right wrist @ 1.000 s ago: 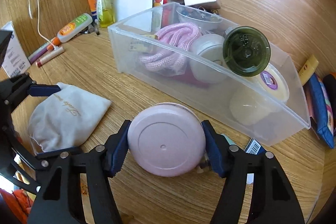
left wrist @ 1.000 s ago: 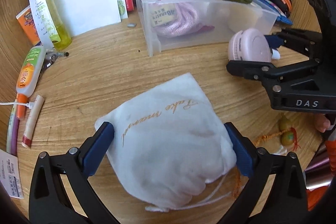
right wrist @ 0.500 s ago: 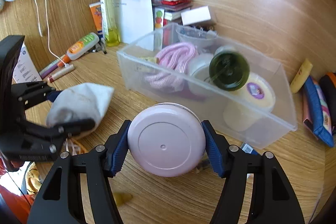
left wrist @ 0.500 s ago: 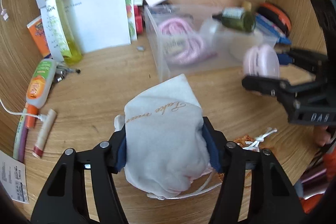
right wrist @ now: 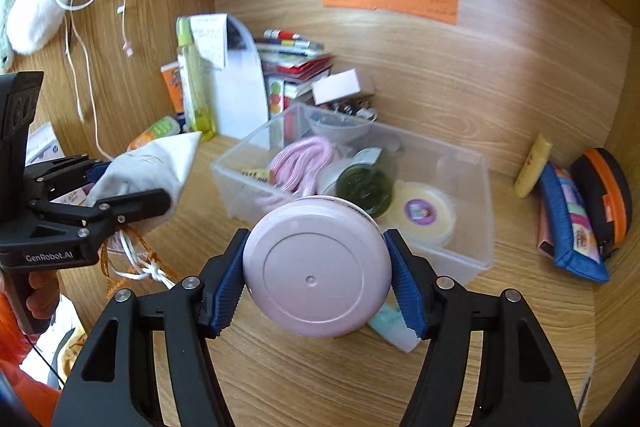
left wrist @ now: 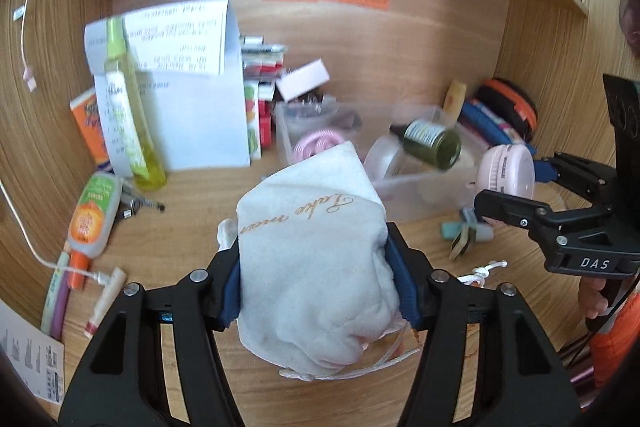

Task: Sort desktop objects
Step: 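Carry the white bag and pink compact into the clear box and release both, then withdraw both grippers and move the right toward the small eraser, then grasp the gourd charm with the left gripper while the right grasps the small eraser, then drop the gourd charm into the box while the right places the eraser inside, then move both grippers toward the mint-green tube and blue Max card box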

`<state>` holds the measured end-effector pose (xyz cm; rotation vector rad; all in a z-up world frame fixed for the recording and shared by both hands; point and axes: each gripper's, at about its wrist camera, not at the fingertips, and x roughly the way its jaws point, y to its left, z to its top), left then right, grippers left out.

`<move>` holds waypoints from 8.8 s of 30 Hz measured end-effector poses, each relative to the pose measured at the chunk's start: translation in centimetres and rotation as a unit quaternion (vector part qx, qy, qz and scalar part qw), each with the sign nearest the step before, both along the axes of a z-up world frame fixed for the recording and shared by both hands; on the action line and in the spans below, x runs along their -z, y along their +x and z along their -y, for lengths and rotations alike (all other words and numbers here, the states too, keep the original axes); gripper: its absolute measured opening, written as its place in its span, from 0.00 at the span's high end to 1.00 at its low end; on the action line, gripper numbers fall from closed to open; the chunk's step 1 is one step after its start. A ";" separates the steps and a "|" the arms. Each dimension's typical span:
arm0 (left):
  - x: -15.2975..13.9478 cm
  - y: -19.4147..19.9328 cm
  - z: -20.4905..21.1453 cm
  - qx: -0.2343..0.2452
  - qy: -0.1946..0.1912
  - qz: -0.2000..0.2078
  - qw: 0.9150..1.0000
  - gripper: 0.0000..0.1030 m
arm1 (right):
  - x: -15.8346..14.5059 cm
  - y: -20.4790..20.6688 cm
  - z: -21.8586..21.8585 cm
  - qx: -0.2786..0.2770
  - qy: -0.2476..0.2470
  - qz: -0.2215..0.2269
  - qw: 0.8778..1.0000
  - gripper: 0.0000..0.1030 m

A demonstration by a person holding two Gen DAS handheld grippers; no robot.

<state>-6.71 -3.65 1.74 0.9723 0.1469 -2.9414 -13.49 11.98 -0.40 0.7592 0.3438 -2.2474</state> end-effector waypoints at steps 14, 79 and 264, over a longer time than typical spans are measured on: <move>-2.2 -3.5 -1.3 0.019 -0.004 -0.028 0.999 0.41 | -1.5 -3.0 -3.0 0.049 -0.031 -0.005 0.998 0.40; -0.9 -13.2 0.5 0.033 0.012 0.015 0.999 0.27 | 0.2 -12.4 -1.1 0.094 0.050 0.031 0.994 0.36; 7.6 -12.4 -16.5 0.200 -0.047 0.162 0.965 0.39 | 6.1 -8.5 -12.6 0.125 0.002 0.107 0.986 0.34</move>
